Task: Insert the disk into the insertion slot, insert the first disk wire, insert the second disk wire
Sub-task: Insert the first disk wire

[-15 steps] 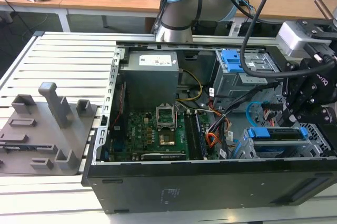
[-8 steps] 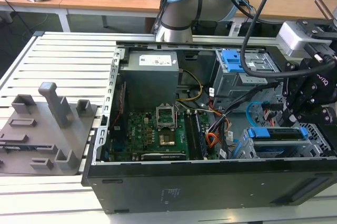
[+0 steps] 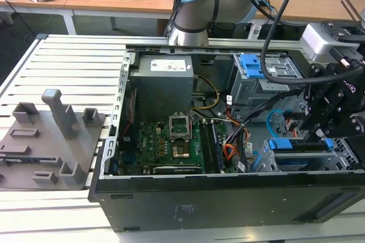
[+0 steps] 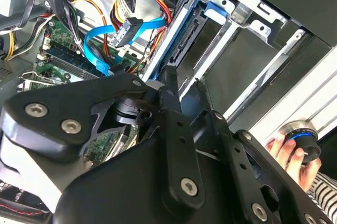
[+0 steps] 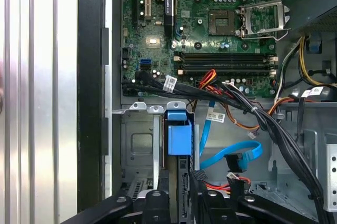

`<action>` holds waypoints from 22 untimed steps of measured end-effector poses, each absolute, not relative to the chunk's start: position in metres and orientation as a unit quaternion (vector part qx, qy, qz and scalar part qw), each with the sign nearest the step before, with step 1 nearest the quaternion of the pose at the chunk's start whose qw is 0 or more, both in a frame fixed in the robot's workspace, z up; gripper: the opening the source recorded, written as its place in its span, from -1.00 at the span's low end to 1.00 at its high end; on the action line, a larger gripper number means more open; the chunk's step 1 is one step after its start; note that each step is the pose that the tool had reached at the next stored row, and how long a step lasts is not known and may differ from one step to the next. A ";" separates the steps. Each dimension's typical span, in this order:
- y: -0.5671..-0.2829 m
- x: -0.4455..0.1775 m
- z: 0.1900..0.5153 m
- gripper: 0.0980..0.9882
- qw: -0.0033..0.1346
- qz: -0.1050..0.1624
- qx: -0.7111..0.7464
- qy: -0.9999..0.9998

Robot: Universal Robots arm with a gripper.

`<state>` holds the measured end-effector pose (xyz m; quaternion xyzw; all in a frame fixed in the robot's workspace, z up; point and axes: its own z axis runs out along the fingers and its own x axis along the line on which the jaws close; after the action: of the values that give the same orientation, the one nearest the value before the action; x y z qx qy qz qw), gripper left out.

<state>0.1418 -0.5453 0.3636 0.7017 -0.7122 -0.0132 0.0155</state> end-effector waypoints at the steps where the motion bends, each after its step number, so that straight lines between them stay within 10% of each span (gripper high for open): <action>1: -0.545 0.142 0.364 -0.54 0.015 -0.013 0.702 -0.712; 22: -0.493 0.150 0.356 -0.54 0.019 -0.011 0.687 -0.726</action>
<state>0.1504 -0.4930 0.3561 0.6873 -0.7261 -0.0114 0.0193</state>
